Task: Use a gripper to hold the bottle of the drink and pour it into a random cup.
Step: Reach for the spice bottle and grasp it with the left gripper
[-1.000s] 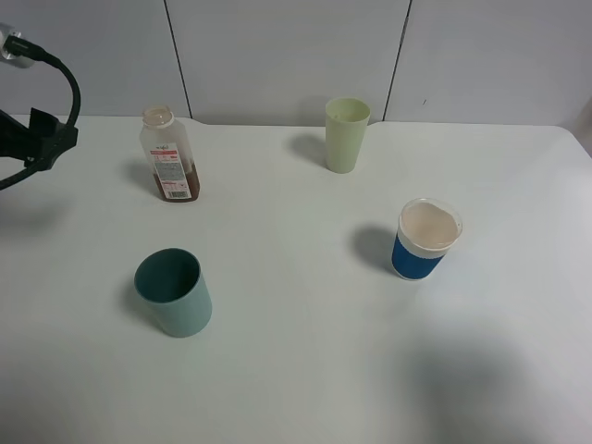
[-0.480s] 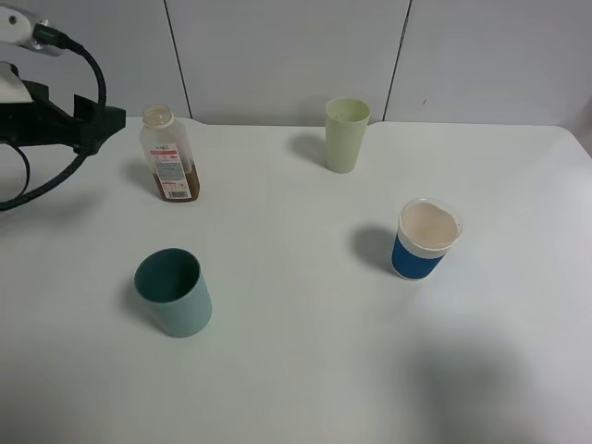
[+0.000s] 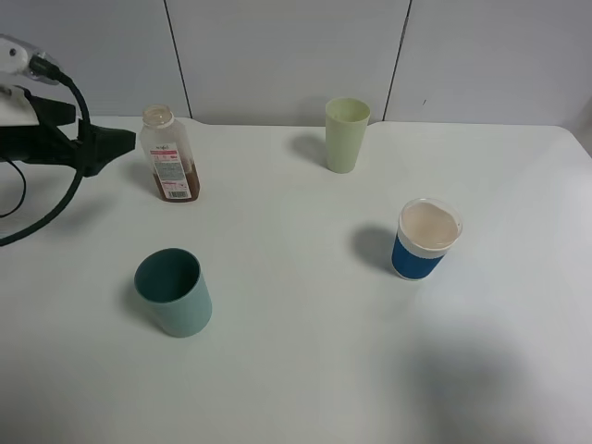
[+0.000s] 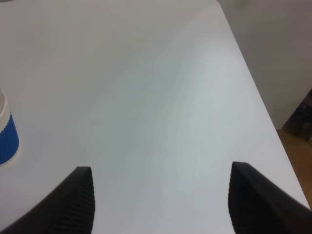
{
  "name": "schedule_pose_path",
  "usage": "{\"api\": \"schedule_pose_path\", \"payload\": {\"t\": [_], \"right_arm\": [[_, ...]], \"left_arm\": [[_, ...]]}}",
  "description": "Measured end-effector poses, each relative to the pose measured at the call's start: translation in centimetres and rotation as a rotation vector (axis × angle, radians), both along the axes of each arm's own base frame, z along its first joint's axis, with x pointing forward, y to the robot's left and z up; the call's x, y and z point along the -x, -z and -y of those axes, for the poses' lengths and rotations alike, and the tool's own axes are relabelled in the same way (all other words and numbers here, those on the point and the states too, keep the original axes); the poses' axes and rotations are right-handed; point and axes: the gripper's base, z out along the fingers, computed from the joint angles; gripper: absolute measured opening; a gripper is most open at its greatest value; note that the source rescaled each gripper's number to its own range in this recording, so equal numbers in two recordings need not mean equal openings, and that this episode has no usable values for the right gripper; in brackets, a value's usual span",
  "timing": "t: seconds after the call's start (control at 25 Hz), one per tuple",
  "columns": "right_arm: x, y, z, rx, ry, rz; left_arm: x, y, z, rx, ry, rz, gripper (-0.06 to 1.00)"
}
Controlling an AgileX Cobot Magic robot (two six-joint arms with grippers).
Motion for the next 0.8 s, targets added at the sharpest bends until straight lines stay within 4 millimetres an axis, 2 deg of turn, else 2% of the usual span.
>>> {"api": "schedule_pose_path", "payload": {"t": [0.16,0.4,0.8], "right_arm": [[0.0,0.0,0.0,0.0,0.0,0.0],[0.0,0.0,0.0,0.0,0.0,0.0],[0.0,0.0,0.0,0.0,0.0,0.0]], "left_arm": [[-1.0,1.0,0.3,0.021,0.123,-0.01,1.0],[-3.0,2.1,0.1,0.003,0.178,-0.035,1.0],[-5.6,3.3,-2.4,-0.049,0.211,-0.04,1.0]]}}
